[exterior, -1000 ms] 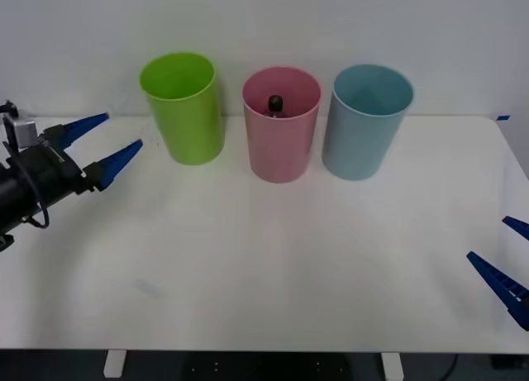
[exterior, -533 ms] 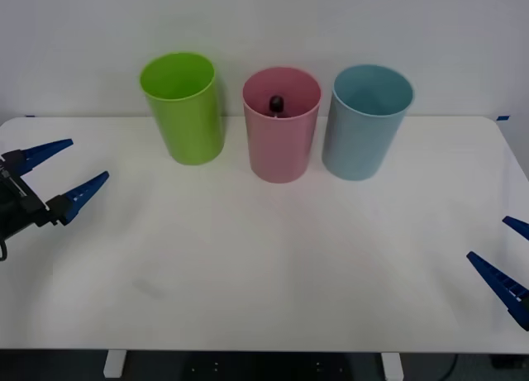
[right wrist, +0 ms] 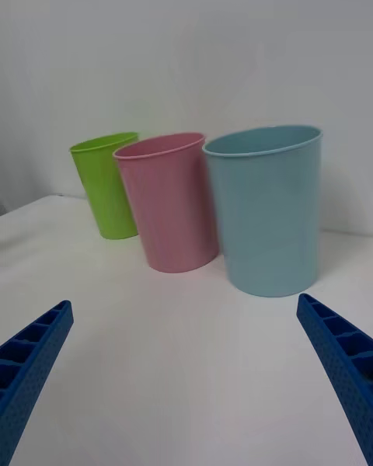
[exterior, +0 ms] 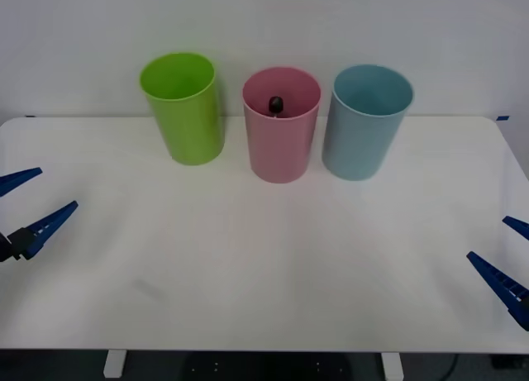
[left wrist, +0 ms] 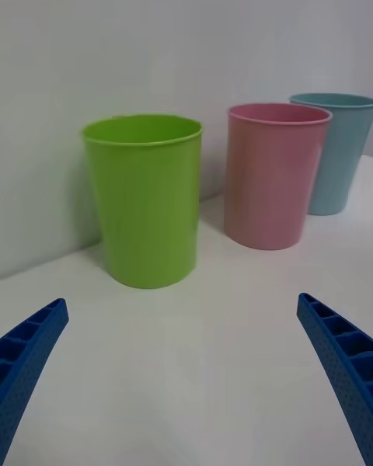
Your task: Grasp the object on the table and drop it into the matching bin: aluminum can to the light blue bin, PET bottle to the pink bin.
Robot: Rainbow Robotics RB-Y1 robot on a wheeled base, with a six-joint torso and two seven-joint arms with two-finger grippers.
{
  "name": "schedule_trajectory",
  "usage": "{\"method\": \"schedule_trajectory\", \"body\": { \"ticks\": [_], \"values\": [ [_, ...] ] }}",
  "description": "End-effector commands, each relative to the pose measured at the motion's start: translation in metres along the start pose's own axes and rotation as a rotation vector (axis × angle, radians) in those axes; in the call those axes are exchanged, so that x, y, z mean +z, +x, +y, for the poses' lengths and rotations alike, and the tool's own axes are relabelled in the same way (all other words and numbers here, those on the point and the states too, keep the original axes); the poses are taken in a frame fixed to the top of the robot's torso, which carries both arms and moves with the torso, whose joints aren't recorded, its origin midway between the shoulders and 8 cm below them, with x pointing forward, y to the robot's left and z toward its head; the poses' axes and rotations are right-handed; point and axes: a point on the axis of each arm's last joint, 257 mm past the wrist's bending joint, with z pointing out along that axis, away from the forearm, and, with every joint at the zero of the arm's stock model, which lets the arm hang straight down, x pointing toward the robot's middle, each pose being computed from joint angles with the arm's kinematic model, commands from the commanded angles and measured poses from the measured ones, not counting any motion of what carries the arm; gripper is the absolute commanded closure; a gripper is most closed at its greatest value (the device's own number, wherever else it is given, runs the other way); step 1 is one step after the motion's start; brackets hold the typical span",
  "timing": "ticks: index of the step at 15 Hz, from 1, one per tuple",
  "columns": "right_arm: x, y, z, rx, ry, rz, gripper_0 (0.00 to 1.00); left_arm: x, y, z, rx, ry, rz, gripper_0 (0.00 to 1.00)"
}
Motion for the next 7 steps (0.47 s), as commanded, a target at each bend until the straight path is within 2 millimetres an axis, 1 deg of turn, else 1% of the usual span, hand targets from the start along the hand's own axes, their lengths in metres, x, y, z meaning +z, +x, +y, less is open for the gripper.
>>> {"method": "schedule_trajectory", "body": {
  "ticks": [1,3,7],
  "values": [
    [0.0000,0.0000,0.0000,0.000,0.000,0.000,0.00,-0.0057,0.0049,-0.0033,-0.011,0.003,0.007,0.00],
    [0.0000,0.0000,0.0000,0.000,0.000,0.000,0.00,-0.0102,0.0090,-0.0056,-0.017,0.008,0.019,0.00],
    [0.0000,0.0000,0.0000,0.000,0.000,0.000,0.00,-0.0104,0.0124,-0.0084,-0.026,0.014,0.026,0.00]
  ]
}}
